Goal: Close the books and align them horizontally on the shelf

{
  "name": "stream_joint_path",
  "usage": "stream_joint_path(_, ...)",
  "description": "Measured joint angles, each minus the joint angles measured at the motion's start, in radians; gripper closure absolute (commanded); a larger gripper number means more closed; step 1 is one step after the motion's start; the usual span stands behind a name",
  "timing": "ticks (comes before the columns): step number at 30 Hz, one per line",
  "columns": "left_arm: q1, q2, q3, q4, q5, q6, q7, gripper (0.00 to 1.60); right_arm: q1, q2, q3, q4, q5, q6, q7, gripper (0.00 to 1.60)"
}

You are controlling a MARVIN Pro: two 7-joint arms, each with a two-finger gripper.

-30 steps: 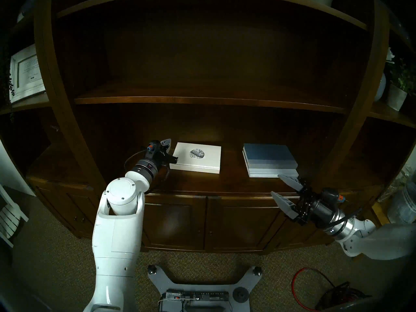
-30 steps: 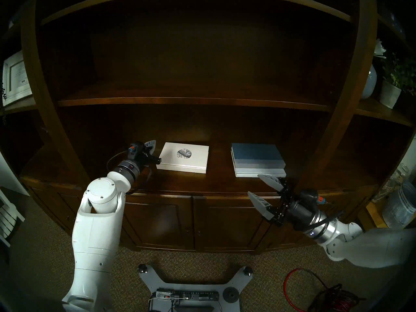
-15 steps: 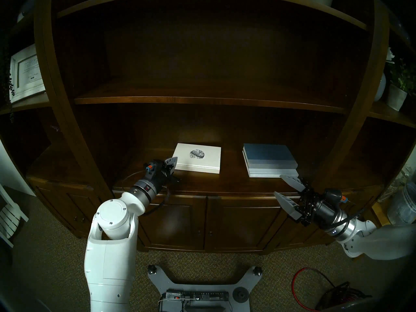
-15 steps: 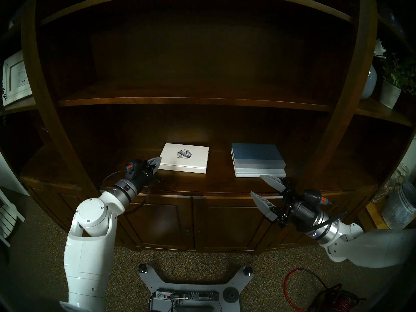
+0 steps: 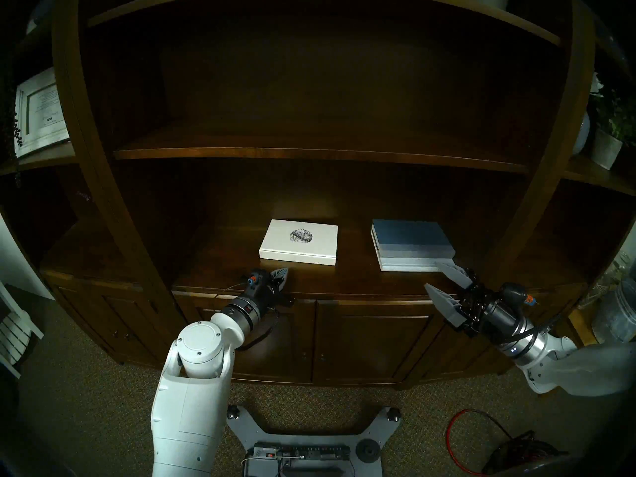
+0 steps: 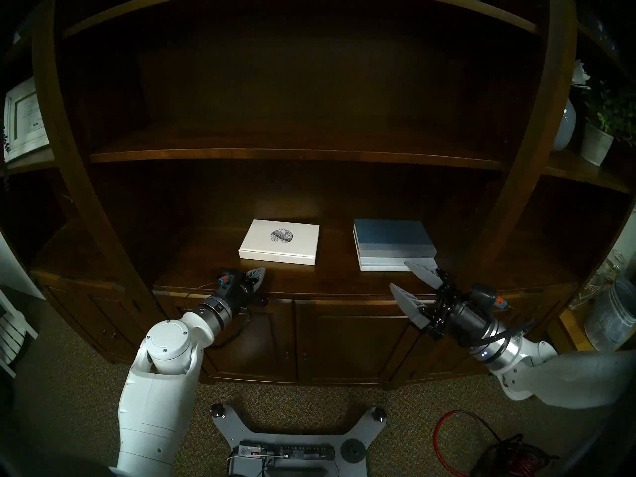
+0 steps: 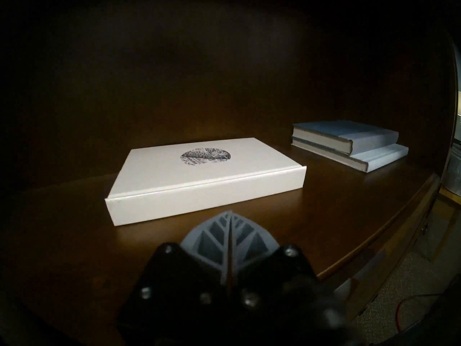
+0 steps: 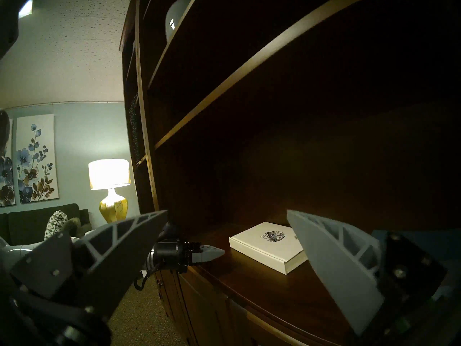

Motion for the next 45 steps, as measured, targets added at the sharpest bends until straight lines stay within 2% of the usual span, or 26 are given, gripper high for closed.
stream_joint_path(1,-0.006,0.001,0.007,0.006,0.002,0.002,0.007,0.68,-0.003,0.000,0.002,0.000,0.001,0.000,0.000,0.00)
stream_joint_path(2,-0.015,0.002,0.018,0.014,0.005,0.005,0.019,0.49,-0.008,0.000,0.006,0.000,0.002,0.000,0.000,0.00)
stream_joint_path(3,-0.026,0.004,0.030,0.021,0.007,0.008,0.030,0.00,-0.013,0.000,0.010,-0.001,0.003,0.000,0.000,0.00)
stream_joint_path(13,-0.060,0.012,0.101,0.023,0.009,0.036,0.113,0.00,-0.055,0.000,0.054,-0.001,0.012,0.000,0.000,0.00)
stream_joint_path(21,-0.057,0.022,0.171,-0.013,0.006,0.114,0.203,0.00,-0.092,0.000,0.092,-0.003,0.016,-0.001,0.000,0.00)
stream_joint_path(29,-0.069,0.032,0.246,-0.017,-0.009,0.221,0.322,0.00,-0.130,0.000,0.130,-0.005,0.018,-0.001,0.000,0.00)
stream_joint_path(38,-0.109,0.032,0.296,0.012,-0.044,0.294,0.440,0.00,-0.168,0.000,0.168,-0.008,0.019,-0.001,-0.001,0.00)
stream_joint_path(45,-0.161,0.022,0.320,0.071,-0.083,0.334,0.524,0.00,-0.198,0.000,0.196,-0.011,0.019,-0.001,-0.001,0.00)
